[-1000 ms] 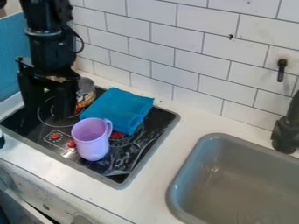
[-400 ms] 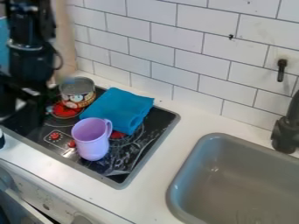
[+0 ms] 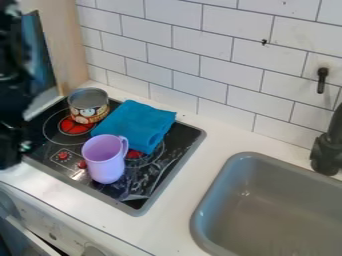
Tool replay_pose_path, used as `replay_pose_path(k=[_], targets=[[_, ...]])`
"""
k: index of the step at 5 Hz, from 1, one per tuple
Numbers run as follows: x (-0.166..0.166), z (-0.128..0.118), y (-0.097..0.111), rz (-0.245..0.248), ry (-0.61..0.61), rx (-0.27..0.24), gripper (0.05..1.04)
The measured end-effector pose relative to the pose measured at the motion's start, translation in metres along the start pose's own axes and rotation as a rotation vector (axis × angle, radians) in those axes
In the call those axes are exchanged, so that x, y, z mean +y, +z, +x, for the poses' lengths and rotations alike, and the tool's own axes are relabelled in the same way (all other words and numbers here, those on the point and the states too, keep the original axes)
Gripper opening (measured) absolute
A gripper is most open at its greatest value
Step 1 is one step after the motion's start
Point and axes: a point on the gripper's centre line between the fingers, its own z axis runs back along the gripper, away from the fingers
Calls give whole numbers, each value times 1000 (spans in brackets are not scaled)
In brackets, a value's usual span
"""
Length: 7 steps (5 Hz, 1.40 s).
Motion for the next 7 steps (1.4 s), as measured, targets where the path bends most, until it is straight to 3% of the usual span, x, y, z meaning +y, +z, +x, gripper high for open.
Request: replay_pose_path(k=[1, 3, 5, 7], targets=[[12, 0, 0, 13, 4, -71, 999], [22, 12, -11, 34, 39, -63, 999], [22, 14, -24, 25, 49, -32, 999], [41, 9, -23, 27, 84, -31, 998]])
